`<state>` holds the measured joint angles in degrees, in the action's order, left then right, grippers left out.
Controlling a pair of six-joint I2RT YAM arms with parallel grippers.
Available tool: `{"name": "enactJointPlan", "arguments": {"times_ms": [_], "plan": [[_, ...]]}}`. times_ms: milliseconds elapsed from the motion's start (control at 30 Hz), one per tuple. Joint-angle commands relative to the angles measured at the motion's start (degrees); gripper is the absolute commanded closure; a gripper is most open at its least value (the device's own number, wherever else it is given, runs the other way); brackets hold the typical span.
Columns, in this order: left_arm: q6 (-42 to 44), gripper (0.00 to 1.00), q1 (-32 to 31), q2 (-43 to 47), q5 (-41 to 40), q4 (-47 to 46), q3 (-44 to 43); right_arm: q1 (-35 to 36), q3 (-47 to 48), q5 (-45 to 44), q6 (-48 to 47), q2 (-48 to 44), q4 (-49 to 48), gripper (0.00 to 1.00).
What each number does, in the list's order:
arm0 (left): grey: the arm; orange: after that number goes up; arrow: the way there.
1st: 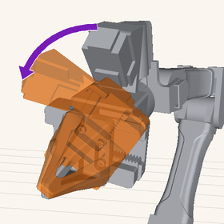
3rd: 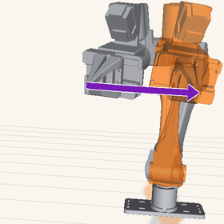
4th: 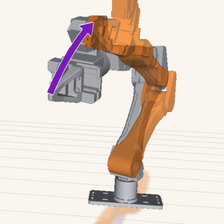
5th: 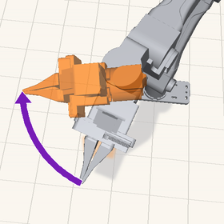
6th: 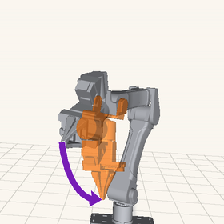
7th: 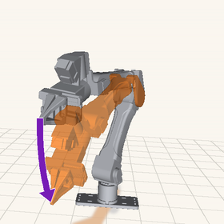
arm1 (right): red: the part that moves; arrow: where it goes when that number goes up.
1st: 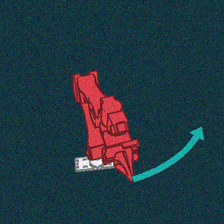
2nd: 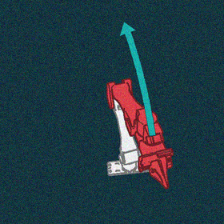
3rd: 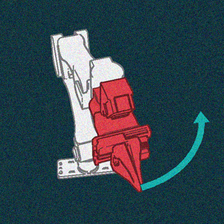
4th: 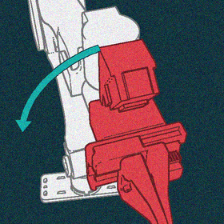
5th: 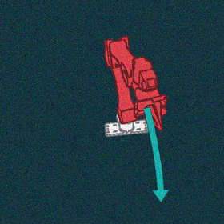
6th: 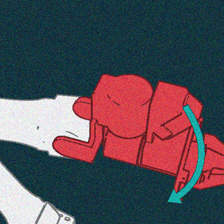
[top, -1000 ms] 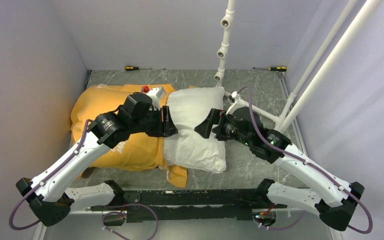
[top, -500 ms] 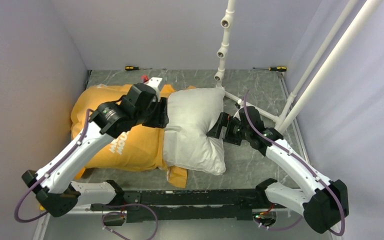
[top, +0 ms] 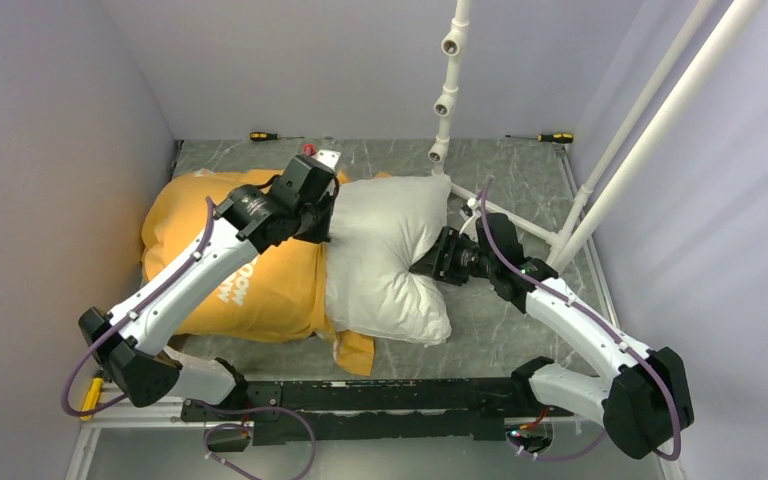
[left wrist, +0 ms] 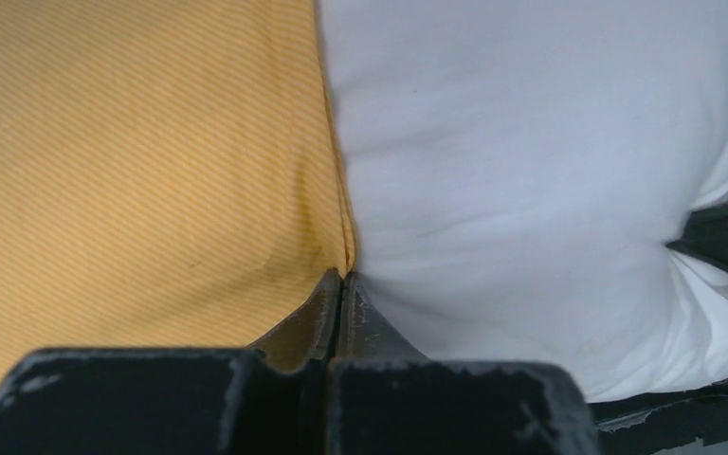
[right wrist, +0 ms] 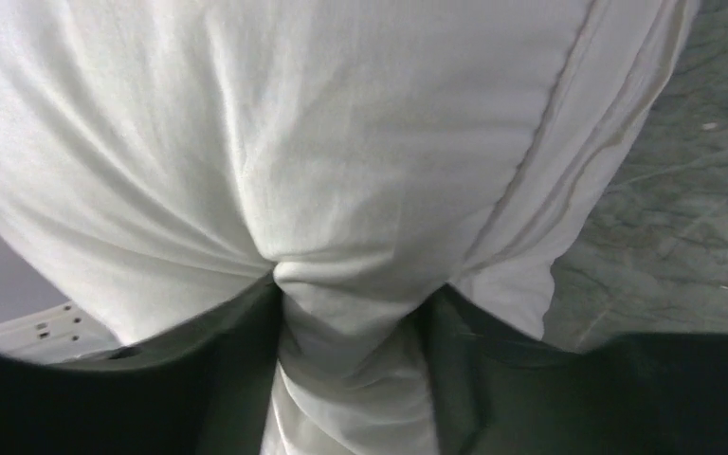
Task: Put the pillow into the pillowcase
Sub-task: Stuff the pillow into the pillowcase.
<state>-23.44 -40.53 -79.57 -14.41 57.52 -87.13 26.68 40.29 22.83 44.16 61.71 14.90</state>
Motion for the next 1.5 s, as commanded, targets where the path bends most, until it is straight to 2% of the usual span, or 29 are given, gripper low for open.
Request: {"name": "enactJointPlan", "arguments": {"times_ms": [0,67,100,133,300,433,700,767,833,867,1000,1067,1200,1233,1333,1467], "plan": [[1.5,1.00,0.1,4.7,3.6,-4.6,-2.7,0.5,-2.7,7.2,2.3,-0.2,-9.9,0.61],[1.9,1.00,0.1,6.5,9.8,-7.1,-2.9,0.5,-5.0,10.5,4.6,-0.9,-17.2,0.86],[1.6,1.00,0.1,6.9,12.9,-8.2,-3.2,0.5,-6.1,11.5,6.0,-1.4,-19.8,0.95],[1.3,1.00,0.1,7.1,15.5,-8.9,-3.6,0.5,-7.2,12.4,7.5,-2.1,-23.3,1.00],[-1.9,1.00,-1.5,5.1,28.1,-11.6,-7.2,1.1,-13.2,14.3,17.7,-4.1,-43.6,1.00],[-2.6,1.00,-8.4,1.6,28.0,-12.8,-12.9,4.9,-13.3,11.2,20.9,-2.6,-52.6,1.00],[-4.9,1.00,-17.7,-8.8,32.3,-15.9,-27.7,15.3,-7.7,0.1,19.1,1.4,-61.0,1.00],[-5.0,1.00,-18.2,-10.3,31.3,-13.4,-31.4,15.7,-5.7,-2.6,17.9,0.4,-56.5,1.00],[-3.7,1.00,-18.2,-10.1,25.2,-8.2,-33.4,15.7,-5.0,-5.4,16.3,-1.1,-50.3,1.00],[-3.1,0.96,-18.2,-9.4,19.5,-4.4,-33.1,15.7,-4.9,-6.4,15.9,-1.7,-47.5,1.00],[-2.5,0.46,-18.1,-4.3,2.0,5.6,-27.5,15.6,-6.4,-7.0,16.0,-2.0,-42.9,1.00],[-4.5,0.30,-17.9,-1.3,-4.7,10.7,-22.1,15.6,-7.5,-7.2,16.8,-2.0,-42.2,1.00],[-13.8,0.21,-16.9,7.4,-11.4,19.0,-8.9,15.6,-8.6,-7.8,16.3,-2.0,-39.7,1.00],[-18.6,0.19,-16.8,11.3,-12.1,20.9,-5.5,15.6,-8.8,-7.8,16.3,-1.9,-39.4,1.00],[-29.3,0.13,-16.6,19.7,-11.9,25.4,4.8,15.6,-9.0,-7.3,16.3,-1.1,-39.2,1.00],[-40.2,0.11,-16.6,26.2,-10.4,26.8,16.4,15.6,-9.3,-5.9,16.8,0.8,-41.1,1.00]]}}
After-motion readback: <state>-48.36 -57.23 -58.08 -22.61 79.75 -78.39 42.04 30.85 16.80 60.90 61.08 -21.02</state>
